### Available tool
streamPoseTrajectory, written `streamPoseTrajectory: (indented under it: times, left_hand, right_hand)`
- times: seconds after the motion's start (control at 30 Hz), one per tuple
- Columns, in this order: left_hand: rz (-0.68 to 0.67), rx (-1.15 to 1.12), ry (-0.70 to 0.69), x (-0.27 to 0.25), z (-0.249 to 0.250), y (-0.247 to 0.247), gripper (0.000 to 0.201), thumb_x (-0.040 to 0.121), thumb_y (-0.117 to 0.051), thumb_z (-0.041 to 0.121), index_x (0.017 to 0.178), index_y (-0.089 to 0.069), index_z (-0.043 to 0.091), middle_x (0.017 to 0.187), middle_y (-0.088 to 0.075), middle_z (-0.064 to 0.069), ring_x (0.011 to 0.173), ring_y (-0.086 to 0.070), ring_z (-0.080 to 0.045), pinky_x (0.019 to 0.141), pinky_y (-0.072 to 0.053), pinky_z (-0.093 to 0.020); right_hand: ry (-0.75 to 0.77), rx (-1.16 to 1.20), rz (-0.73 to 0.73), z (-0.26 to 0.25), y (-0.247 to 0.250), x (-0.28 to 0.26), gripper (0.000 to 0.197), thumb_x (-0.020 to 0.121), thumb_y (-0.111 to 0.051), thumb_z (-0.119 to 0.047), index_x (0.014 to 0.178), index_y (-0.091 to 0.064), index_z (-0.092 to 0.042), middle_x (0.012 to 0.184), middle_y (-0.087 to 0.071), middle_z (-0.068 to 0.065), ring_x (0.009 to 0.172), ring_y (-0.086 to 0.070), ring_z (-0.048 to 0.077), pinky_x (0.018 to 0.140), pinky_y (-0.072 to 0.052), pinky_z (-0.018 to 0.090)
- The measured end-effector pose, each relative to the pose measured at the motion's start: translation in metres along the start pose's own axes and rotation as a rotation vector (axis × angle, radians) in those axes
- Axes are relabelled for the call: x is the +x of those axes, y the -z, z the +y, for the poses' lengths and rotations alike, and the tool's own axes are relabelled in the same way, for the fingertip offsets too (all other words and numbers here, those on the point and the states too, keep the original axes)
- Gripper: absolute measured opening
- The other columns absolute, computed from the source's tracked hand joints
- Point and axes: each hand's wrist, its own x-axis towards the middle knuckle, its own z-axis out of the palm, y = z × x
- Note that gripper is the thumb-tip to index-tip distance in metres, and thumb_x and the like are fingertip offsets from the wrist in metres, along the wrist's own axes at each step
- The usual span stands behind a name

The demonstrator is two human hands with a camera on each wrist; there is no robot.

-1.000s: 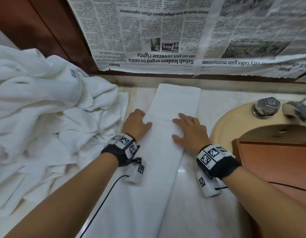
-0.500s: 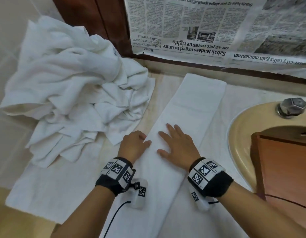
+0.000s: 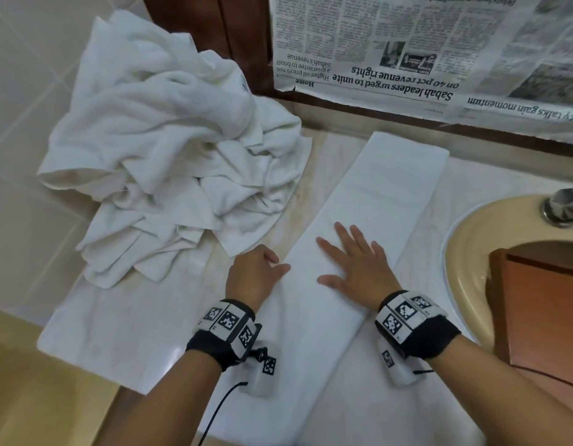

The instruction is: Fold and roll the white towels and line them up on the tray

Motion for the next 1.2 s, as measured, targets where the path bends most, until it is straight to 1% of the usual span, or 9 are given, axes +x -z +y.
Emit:
streamPoseTrajectory:
  times: [0.17, 0.4, 0.53, 0.73, 0.93, 1.0, 1.07, 1.13, 1.2]
  left_hand:
    - [-0.076, 0.011, 0.013, -0.022, -0.018, 0.003, 0.016, 0.078, -0.078, 0.032, 0.079, -0.064, 0.025, 0.07, -0.061, 0.009, 0.069, -0.059, -0.01, 0.07, -0.05, -0.023]
    - [-0.017, 0.027, 0.067, -0.02, -0.015, 0.011, 0.019, 0.083, -0.072, 0.031, 0.068, -0.063, 0.027, 0.078, -0.065, 0.004, 0.085, -0.063, -0.017, 0.08, -0.053, -0.031]
    - [0.024, 0.024, 0.074, -0.024, -0.011, 0.009, 0.018, 0.086, -0.069, 0.029, 0.069, -0.065, 0.023, 0.077, -0.065, 0.005, 0.084, -0.064, -0.019, 0.079, -0.053, -0.031]
    - [0.02, -0.003, 0.06, -0.023, -0.016, 0.014, 0.018, 0.075, -0.08, 0.034, 0.07, -0.066, 0.023, 0.072, -0.065, 0.007, 0.08, -0.063, -0.014, 0.077, -0.054, -0.03]
    - [-0.027, -0.008, 0.053, -0.041, -0.031, 0.015, 0.016, 0.077, -0.079, 0.031, 0.078, -0.065, 0.024, 0.072, -0.059, 0.01, 0.082, -0.063, -0.015, 0.08, -0.053, -0.028]
    - [-0.013, -0.018, 0.054, -0.046, -0.035, 0.015, 0.015, 0.08, -0.076, 0.034, 0.078, -0.065, 0.023, 0.072, -0.059, 0.01, 0.081, -0.063, -0.014, 0.078, -0.053, -0.028]
    - [0.003, -0.018, 0.055, -0.05, -0.037, 0.016, 0.017, 0.083, -0.072, 0.037, 0.078, -0.067, 0.022, 0.073, -0.06, 0.011, 0.08, -0.061, -0.012, 0.076, -0.051, -0.026]
    - [-0.001, -0.007, 0.059, -0.052, -0.04, 0.017, 0.017, 0.085, -0.069, 0.037, 0.081, -0.068, 0.021, 0.076, -0.061, 0.011, 0.081, -0.061, -0.011, 0.075, -0.05, -0.025]
    - [-0.017, 0.023, 0.065, -0.056, -0.046, 0.02, 0.017, 0.086, -0.068, 0.038, 0.084, -0.068, 0.021, 0.08, -0.061, 0.011, 0.084, -0.061, -0.012, 0.075, -0.048, -0.024]
  right_hand:
    - [-0.024, -0.01, -0.013, 0.023, 0.019, 0.01, 0.075, 0.088, -0.035, -0.071, 0.149, 0.001, -0.048, 0.159, 0.022, -0.009, 0.147, 0.017, 0.017, 0.118, -0.001, 0.05]
    - [-0.029, 0.029, -0.015, 0.024, 0.021, 0.012, 0.073, 0.089, -0.042, -0.067, 0.149, -0.004, -0.049, 0.159, 0.02, -0.01, 0.147, 0.017, 0.016, 0.117, 0.0, 0.049]
    - [-0.033, 0.03, -0.018, 0.023, 0.022, 0.013, 0.072, 0.09, -0.042, -0.066, 0.149, -0.005, -0.048, 0.159, 0.02, -0.009, 0.147, 0.017, 0.016, 0.117, 0.001, 0.049]
    - [-0.051, 0.024, -0.023, 0.03, 0.026, 0.016, 0.071, 0.09, -0.042, -0.065, 0.149, -0.004, -0.05, 0.159, 0.02, -0.011, 0.147, 0.017, 0.015, 0.117, 0.002, 0.05]
    - [-0.201, -0.083, -0.028, 0.052, 0.049, 0.033, 0.066, 0.095, -0.04, -0.058, 0.149, -0.001, -0.05, 0.16, 0.016, -0.007, 0.148, 0.012, 0.025, 0.117, -0.004, 0.052]
    - [-0.249, -0.102, 0.057, 0.04, 0.051, 0.03, 0.063, 0.097, -0.04, -0.05, 0.152, -0.009, -0.042, 0.162, 0.01, 0.002, 0.148, 0.008, 0.028, 0.118, -0.006, 0.049]
    - [-0.186, -0.103, 0.138, 0.009, 0.039, 0.019, 0.061, 0.098, -0.04, -0.047, 0.152, -0.015, -0.034, 0.161, 0.004, 0.009, 0.148, 0.003, 0.032, 0.117, -0.011, 0.048]
    - [-0.069, -0.046, 0.095, -0.027, 0.014, 0.001, 0.063, 0.096, -0.037, -0.056, 0.151, -0.014, -0.037, 0.161, 0.006, 0.007, 0.147, 0.003, 0.033, 0.116, -0.014, 0.051]
    - [-0.049, 0.001, 0.004, -0.045, -0.008, -0.014, 0.067, 0.092, -0.031, -0.066, 0.15, -0.005, -0.045, 0.16, 0.017, 0.0, 0.147, 0.014, 0.03, 0.116, -0.005, 0.054]
